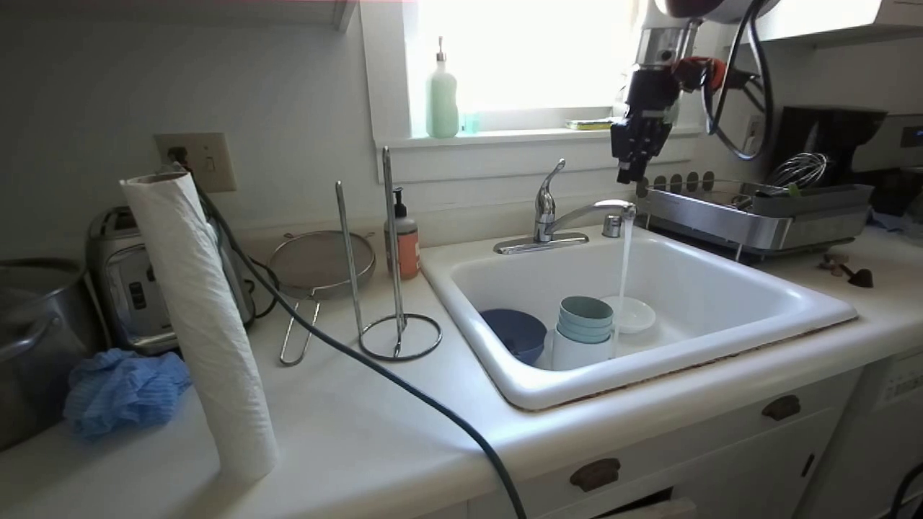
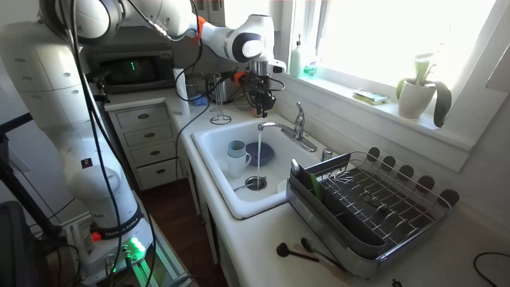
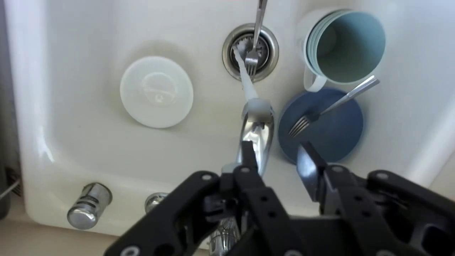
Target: Move the tap nozzle slightly to the left and open the tap using the faucet
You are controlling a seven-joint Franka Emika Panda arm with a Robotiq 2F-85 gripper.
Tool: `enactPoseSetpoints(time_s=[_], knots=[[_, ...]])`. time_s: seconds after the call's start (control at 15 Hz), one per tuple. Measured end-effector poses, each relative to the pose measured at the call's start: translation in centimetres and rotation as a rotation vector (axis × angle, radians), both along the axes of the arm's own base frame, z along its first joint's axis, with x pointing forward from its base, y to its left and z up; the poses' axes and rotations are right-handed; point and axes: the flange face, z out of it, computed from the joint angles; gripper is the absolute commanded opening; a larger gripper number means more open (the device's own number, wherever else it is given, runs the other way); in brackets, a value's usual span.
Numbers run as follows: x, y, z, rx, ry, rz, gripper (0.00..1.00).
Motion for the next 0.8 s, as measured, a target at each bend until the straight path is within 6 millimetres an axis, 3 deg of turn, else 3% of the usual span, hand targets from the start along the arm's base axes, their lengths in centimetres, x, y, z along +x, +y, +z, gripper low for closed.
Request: enactPoseSetpoints(time_s=[0.33,0.6,0.8], knots=[[-4.4,0.9,5.6,-0.116,0.080,-0.048,0.99],[-6.7,1.3,9.4,-0.124,0.048,-0.053,1.00],[-6.6,1.3,9.0,-0.123,0.056,-0.053,1.00]])
